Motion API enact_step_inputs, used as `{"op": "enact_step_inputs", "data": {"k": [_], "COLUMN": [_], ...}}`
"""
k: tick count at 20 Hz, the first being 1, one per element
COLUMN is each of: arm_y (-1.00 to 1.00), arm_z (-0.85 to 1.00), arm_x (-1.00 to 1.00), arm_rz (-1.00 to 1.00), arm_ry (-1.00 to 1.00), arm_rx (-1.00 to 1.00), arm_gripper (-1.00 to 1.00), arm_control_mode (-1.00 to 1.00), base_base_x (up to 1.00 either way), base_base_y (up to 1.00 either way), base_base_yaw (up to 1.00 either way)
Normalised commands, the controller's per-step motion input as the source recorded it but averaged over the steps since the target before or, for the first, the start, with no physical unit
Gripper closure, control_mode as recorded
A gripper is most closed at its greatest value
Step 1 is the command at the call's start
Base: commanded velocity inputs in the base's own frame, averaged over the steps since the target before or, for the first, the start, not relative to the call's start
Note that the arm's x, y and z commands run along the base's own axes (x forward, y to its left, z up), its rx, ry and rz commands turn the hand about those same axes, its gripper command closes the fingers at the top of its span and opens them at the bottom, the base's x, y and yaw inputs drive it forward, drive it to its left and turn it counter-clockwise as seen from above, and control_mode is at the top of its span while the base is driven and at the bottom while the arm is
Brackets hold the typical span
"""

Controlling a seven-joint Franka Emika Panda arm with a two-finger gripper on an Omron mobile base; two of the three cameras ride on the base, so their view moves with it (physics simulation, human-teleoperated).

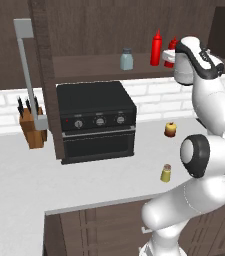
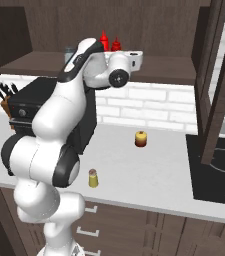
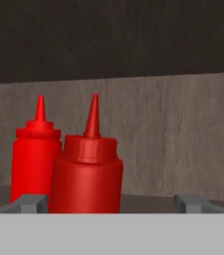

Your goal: Put the shaker and condiment bottle from the counter next to their counterparts in the cabinet.

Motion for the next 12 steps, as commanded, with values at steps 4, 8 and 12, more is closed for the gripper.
{"op": "enact_step_inputs", "data": {"k": [4, 8, 12], "arm_y": [0.00, -0.03, -0.11], "arm_z": [0.00, 0.00, -0.01], "arm_x": [0.00, -0.12, -0.31], "arm_rz": [0.08, 0.02, 0.00], "arm_ry": [0.00, 0.00, 0.00], "arm_rx": [0.00, 0.00, 0.00], "arm_gripper": [-1.00, -1.00, -1.00], "arm_control_mode": [-1.00, -1.00, -1.00], "base_base_x": [0.00, 0.00, 0.00], "base_base_y": [0.00, 0.00, 0.00], "base_base_yaw": [0.00, 0.00, 0.00]}}
